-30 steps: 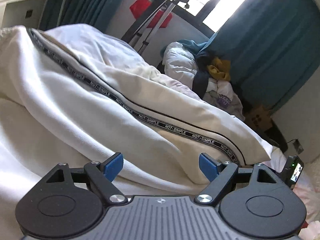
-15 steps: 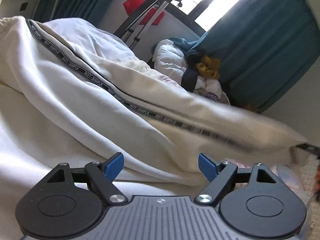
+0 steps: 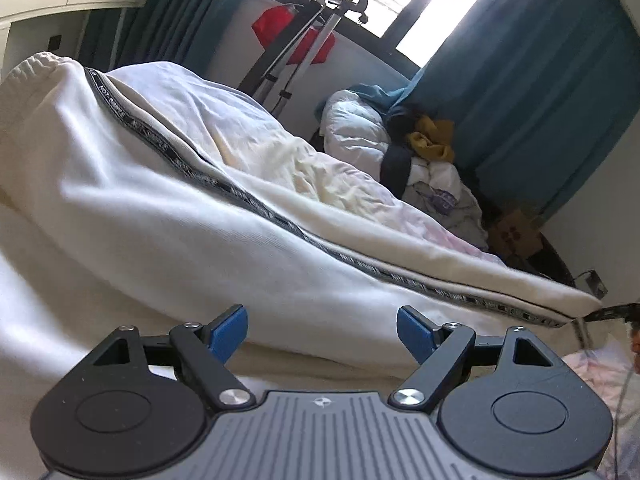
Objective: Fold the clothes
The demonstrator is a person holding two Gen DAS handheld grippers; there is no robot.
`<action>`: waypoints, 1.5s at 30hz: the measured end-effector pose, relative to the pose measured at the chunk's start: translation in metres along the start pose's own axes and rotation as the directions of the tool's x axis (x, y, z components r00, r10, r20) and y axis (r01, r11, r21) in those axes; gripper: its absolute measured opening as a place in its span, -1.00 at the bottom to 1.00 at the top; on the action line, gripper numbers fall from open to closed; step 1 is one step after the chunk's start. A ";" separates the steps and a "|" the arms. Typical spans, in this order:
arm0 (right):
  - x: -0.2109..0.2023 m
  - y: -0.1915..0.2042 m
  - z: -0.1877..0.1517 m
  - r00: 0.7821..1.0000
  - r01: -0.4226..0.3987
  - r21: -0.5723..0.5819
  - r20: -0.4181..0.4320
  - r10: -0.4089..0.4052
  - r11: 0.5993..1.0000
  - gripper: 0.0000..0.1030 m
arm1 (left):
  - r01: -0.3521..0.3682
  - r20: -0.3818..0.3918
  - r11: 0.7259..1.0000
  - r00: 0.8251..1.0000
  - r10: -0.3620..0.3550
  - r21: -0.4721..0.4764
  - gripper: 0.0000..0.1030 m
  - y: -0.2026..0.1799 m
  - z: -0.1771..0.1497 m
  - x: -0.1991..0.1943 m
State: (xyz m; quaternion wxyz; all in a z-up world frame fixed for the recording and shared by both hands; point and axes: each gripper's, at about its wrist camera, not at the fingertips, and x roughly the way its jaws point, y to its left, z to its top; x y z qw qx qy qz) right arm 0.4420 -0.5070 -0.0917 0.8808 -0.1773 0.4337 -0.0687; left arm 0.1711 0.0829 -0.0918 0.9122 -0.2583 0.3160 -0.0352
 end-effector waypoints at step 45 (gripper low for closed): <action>0.088 -0.010 -0.190 0.947 -0.317 0.899 0.320 0.043 0.301 -0.81 | 0.007 -0.032 0.997 0.999 -0.004 0.078 0.63 -0.011 -0.004 0.028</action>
